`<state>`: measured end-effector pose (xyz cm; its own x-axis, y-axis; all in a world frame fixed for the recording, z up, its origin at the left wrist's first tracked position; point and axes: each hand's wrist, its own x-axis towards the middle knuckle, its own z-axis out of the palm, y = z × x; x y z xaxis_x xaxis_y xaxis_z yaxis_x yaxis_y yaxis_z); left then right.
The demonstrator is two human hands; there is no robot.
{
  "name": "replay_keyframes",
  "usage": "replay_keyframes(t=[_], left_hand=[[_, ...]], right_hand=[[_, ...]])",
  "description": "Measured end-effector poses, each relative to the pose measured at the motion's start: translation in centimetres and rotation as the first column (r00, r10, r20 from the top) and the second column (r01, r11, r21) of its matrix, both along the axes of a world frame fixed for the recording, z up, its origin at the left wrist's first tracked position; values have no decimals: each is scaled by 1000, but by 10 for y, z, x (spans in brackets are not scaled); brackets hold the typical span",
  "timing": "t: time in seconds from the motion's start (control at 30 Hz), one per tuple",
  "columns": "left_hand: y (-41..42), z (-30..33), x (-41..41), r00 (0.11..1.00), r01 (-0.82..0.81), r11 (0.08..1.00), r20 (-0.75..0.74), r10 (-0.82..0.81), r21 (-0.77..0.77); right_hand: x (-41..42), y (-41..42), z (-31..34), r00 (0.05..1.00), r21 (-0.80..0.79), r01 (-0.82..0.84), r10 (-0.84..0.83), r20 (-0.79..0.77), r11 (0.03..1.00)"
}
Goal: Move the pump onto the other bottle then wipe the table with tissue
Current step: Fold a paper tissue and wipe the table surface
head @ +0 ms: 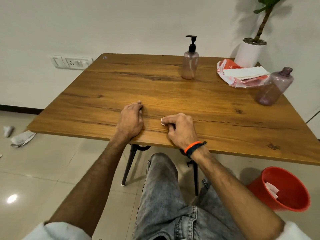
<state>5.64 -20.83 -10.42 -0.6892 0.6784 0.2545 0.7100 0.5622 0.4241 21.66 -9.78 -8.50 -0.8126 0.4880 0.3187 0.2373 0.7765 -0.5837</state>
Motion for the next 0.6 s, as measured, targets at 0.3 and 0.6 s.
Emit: replay_keyframes(t=[0.3, 0.6], left_hand=[[1, -1, -1, 1000, 4, 1000, -22, -4, 16], [9, 19, 30, 973, -30, 983, 229, -13, 183]], right_hand=[[34, -32, 4, 936, -44, -340, 343, 78, 939], [71, 28, 19, 972, -812, -29, -171, -158, 583]])
